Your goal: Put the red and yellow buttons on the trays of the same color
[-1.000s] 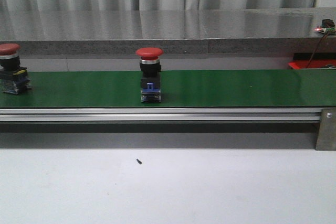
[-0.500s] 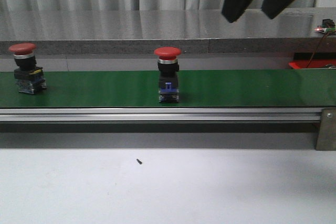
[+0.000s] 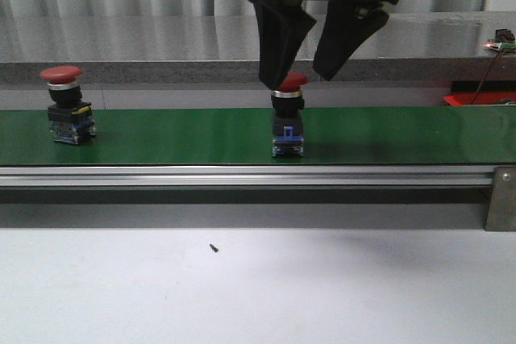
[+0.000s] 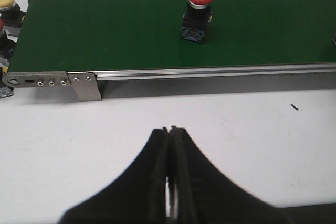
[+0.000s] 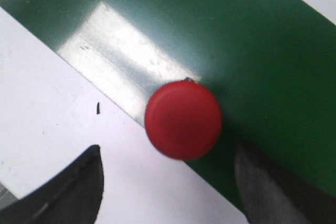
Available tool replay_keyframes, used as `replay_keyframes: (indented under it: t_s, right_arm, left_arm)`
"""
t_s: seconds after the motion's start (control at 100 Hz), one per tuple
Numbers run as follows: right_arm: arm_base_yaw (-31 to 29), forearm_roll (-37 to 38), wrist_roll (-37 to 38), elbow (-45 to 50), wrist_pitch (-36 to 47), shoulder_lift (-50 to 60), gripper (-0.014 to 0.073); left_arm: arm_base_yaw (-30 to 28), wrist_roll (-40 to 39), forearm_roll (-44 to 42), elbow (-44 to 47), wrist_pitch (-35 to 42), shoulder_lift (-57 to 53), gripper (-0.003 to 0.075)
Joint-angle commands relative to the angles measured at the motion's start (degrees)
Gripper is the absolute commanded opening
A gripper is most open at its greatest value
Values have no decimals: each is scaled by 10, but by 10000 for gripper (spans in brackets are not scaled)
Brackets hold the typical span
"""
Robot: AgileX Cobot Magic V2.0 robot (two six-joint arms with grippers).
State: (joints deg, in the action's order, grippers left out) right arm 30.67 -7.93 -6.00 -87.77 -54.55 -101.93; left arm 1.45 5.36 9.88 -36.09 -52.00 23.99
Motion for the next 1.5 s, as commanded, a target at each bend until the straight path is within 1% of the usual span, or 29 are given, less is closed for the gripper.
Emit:
replay_keyframes:
  t_s: [0.0, 0.1, 0.17, 0.24, 0.29, 0.37, 0.44, 0.56, 0.68, 0.81, 1.05, 1.29, 1.49]
  right_arm:
    - [-3, 6, -6, -21, 43, 15, 528]
    - [-10, 11, -6, -21, 59, 2, 528]
    - [-14, 12, -6, -21, 60, -6, 502]
    - [-20, 20, -6, -21, 58, -8, 420]
    - [-21, 23, -6, -21, 56, -8, 327]
    - [-25, 24, -5, -21, 50, -8, 204]
    - [-28, 26, -5, -21, 45, -8, 162]
    - [-38, 26, -5, -28, 35, -2, 162]
    - [-74, 26, -4, -52, 1, 5, 162]
    - [-136, 34, -3, -69, -29, 16, 162]
    - [-272, 40, -2, -88, -31, 29, 162]
    - [-380, 43, -2, -88, 8, 25, 162]
    - [-438, 42, -2, -88, 61, 1, 162]
  left_arm:
    - [4, 0, 10, -16, 34, 4, -20]
    - [4, 0, 10, -16, 34, 4, -20]
    - [4, 0, 10, -16, 34, 4, -20]
    - [4, 0, 10, -16, 34, 4, -20]
    - [4, 0, 10, -16, 34, 4, -20]
    - [4, 0, 10, -16, 34, 4, -20]
    - [4, 0, 10, -16, 34, 4, -20]
    - [4, 0, 10, -16, 34, 4, -20]
    - [4, 0, 10, -16, 34, 4, -20]
    - [4, 0, 10, -16, 34, 4, -20]
    - [4, 0, 10, -16, 34, 4, -20]
    - [4, 0, 10, -16, 34, 4, -20]
    - [4, 0, 10, -16, 34, 4, -20]
